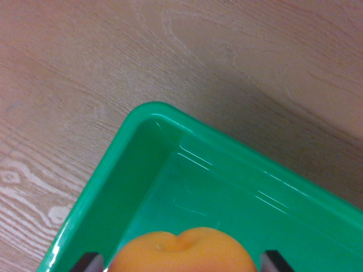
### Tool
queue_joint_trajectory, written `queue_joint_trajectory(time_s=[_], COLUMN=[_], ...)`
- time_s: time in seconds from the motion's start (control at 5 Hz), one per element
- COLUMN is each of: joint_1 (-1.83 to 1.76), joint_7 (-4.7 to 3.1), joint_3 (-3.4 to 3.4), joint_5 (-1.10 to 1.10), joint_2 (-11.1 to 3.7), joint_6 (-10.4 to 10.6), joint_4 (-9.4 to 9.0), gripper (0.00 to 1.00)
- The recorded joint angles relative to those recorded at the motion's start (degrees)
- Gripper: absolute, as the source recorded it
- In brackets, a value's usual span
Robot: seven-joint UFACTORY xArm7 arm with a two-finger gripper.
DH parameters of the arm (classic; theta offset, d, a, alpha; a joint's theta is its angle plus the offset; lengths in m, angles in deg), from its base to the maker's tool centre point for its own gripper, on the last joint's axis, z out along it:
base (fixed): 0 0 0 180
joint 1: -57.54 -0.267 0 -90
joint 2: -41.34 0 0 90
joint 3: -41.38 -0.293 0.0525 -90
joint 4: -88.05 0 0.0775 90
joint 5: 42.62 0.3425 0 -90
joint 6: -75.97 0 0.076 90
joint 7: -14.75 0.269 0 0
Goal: Pick fruit
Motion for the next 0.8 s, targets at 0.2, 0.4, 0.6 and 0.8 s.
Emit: queue_joint_trajectory(time_s=[0.2,0.4,0.6,0.8], joint_1=[0.0,0.03,0.03,0.05], joint_7=[0.0,0.09,0.09,0.18], joint_3=[0.0,0.0,0.0,-0.01], joint_5=[0.0,-0.02,-0.02,-0.04], joint_2=[0.0,0.88,0.88,1.66], joint_6=[0.0,-2.1,-2.1,-4.0], joint_4=[0.0,1.25,1.25,2.37], gripper=[1.0,1.0,1.0,1.0])
